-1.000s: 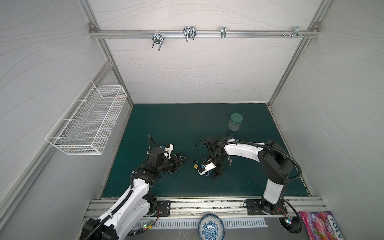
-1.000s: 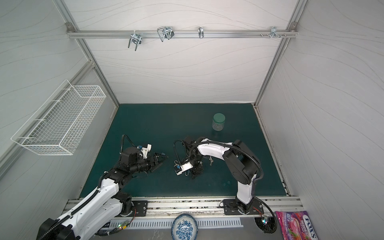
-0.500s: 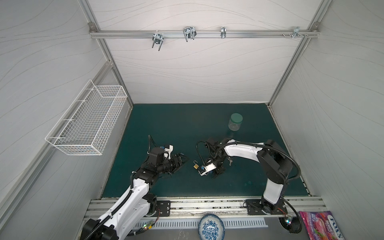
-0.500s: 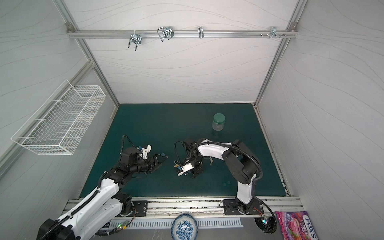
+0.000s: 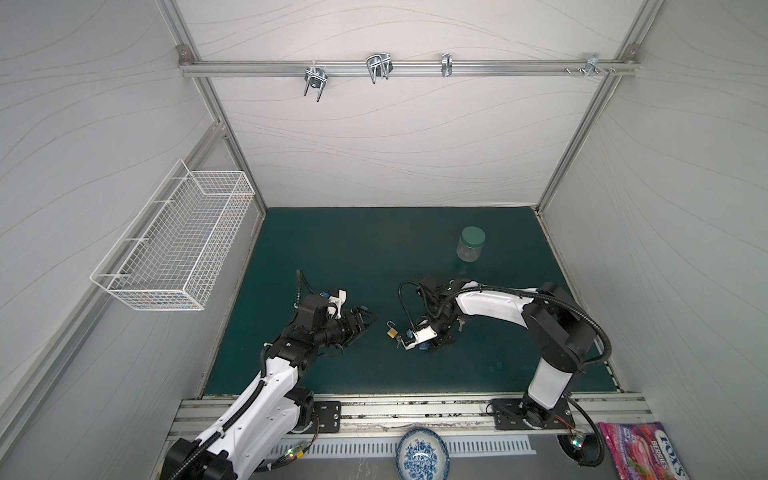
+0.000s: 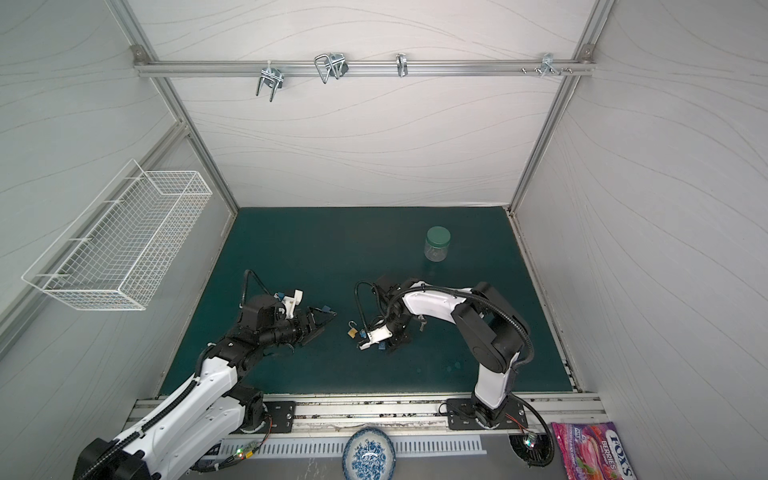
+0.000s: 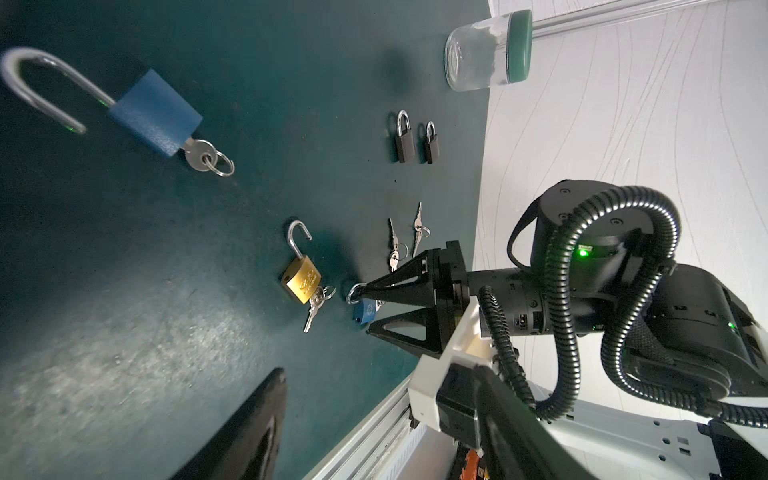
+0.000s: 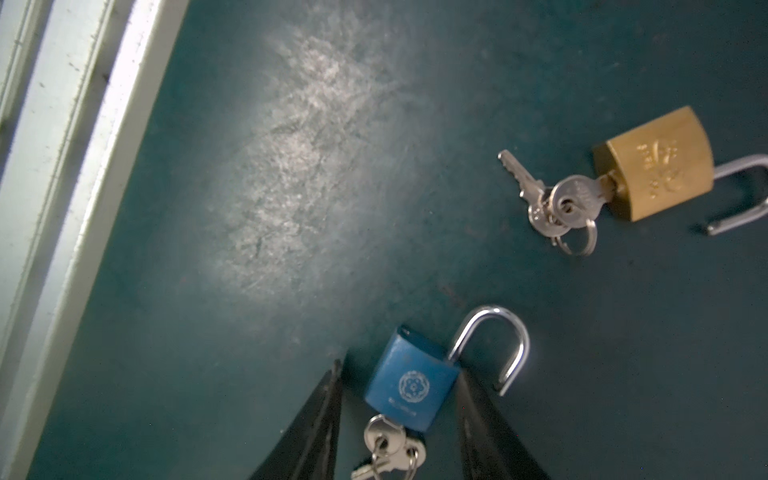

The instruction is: Lock with the key

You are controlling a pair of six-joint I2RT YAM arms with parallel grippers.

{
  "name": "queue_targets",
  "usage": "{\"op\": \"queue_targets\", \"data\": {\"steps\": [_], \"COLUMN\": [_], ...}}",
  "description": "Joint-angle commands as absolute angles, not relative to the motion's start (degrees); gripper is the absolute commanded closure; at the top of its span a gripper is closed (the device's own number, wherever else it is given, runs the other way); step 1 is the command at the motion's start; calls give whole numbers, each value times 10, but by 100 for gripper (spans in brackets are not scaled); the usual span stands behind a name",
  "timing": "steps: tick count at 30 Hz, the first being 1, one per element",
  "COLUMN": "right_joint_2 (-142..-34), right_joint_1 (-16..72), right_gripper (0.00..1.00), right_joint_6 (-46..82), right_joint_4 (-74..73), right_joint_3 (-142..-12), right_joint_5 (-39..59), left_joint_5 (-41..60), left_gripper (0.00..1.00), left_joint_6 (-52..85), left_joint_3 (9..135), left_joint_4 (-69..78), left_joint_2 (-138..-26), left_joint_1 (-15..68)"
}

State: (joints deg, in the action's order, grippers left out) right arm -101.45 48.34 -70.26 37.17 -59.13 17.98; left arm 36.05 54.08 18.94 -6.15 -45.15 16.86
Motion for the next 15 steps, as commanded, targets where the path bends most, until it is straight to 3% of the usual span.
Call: {"op": "queue_targets", "data": {"steps": [1,15], "right_joint_2": [-1012,-986], "right_joint_1": [481,483], "right_gripper": [56,76], "right_joint_6": [-670,-624], "right_joint_4": [364,313], "right_joint_3": [-574,-535], "right_joint_5": [172,147], "left_joint_5": [367,366], "left_gripper": [29,29], "left_joint_6": [536,533], "left_joint_3": [215,222], "left_joint_4": [-53,-57], "left_joint_2": [-452,-456], "left_joint_1": [165,165]}}
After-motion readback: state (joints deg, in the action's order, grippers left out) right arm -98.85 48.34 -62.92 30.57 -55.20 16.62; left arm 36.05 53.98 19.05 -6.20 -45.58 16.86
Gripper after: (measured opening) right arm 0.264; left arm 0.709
